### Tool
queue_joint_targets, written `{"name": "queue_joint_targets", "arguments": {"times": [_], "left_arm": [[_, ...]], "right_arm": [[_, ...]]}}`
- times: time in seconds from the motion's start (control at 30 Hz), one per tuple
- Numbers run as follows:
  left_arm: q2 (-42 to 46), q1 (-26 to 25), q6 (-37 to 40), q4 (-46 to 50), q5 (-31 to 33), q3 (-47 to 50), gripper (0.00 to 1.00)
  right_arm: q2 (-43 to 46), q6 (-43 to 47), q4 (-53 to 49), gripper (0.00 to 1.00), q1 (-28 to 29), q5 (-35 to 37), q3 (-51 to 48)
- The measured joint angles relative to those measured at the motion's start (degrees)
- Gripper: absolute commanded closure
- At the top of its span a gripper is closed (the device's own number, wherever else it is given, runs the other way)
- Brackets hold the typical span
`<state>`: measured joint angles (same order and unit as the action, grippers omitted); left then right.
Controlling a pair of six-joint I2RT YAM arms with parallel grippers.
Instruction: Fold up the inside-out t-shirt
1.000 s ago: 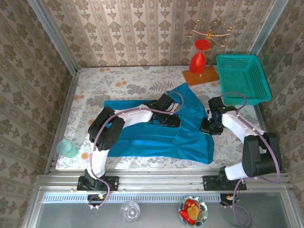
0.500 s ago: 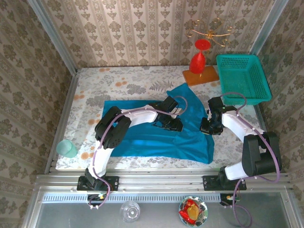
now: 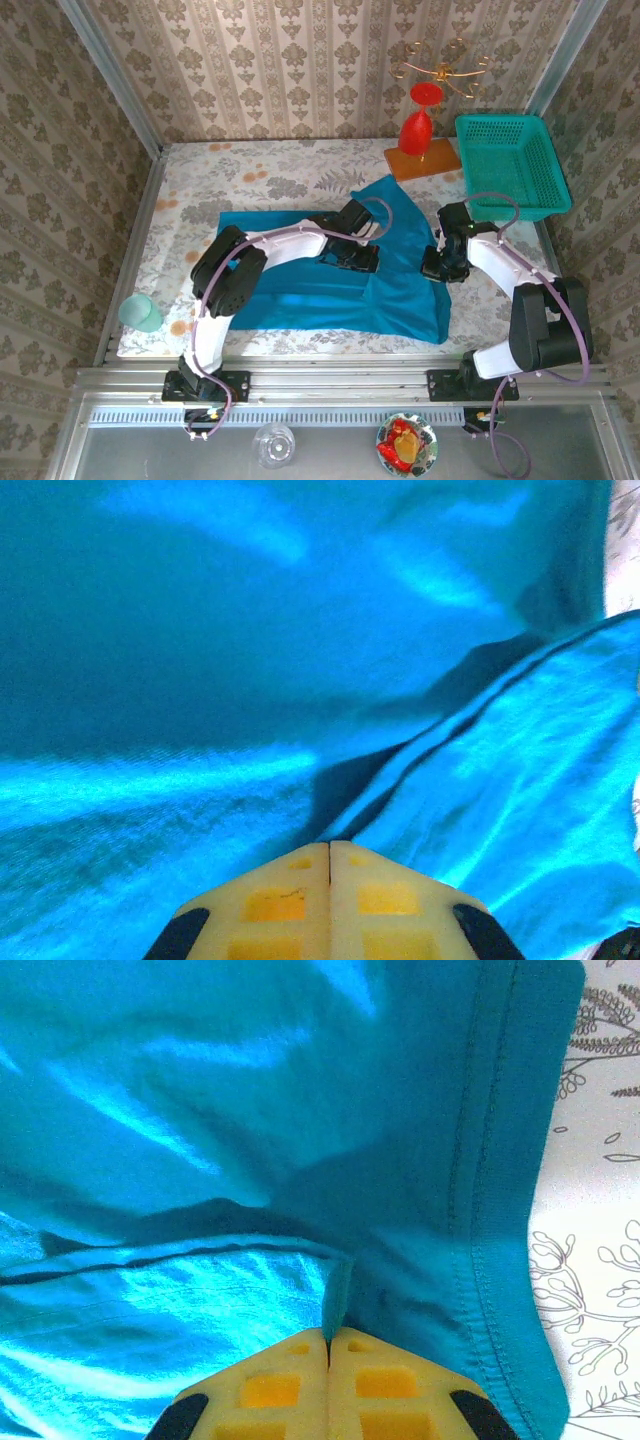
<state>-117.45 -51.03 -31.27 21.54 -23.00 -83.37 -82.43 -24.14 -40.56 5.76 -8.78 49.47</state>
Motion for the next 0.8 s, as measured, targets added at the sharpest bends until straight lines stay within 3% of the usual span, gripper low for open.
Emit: {"name": "queue_joint_targets", "arguments": {"times": [0.17,0.33,0.5,0.63,0.8], "left_arm": [[0.9,0.0,0.3,0.3,2.0,0.0,1.00],[0.9,0.0,0.8,1.9,3.1,0.0,0.80],[2.8,0.5,1.5,2.7,6.0,1.9,0.73],[10.3,3.4,1.5,2.1,7.8,7.8,0.71],[20.2,11.6,2.0,1.1,9.0,14.6,0.70]], "right_arm": [[-2.4,0.0,0.0,1.00,0.0,1.5,1.5],[-3.6,0.2,-0.7,0.70,0.0,4.1,3.0],[-3.6,0.5,-1.3,0.59,0.0,5.2,6.8],[-3.8,2.7,0.4,0.56,0.0,3.5,10.7],[-9.9,7.3,5.2,0.59,0.8,2.1,18.5]]}}
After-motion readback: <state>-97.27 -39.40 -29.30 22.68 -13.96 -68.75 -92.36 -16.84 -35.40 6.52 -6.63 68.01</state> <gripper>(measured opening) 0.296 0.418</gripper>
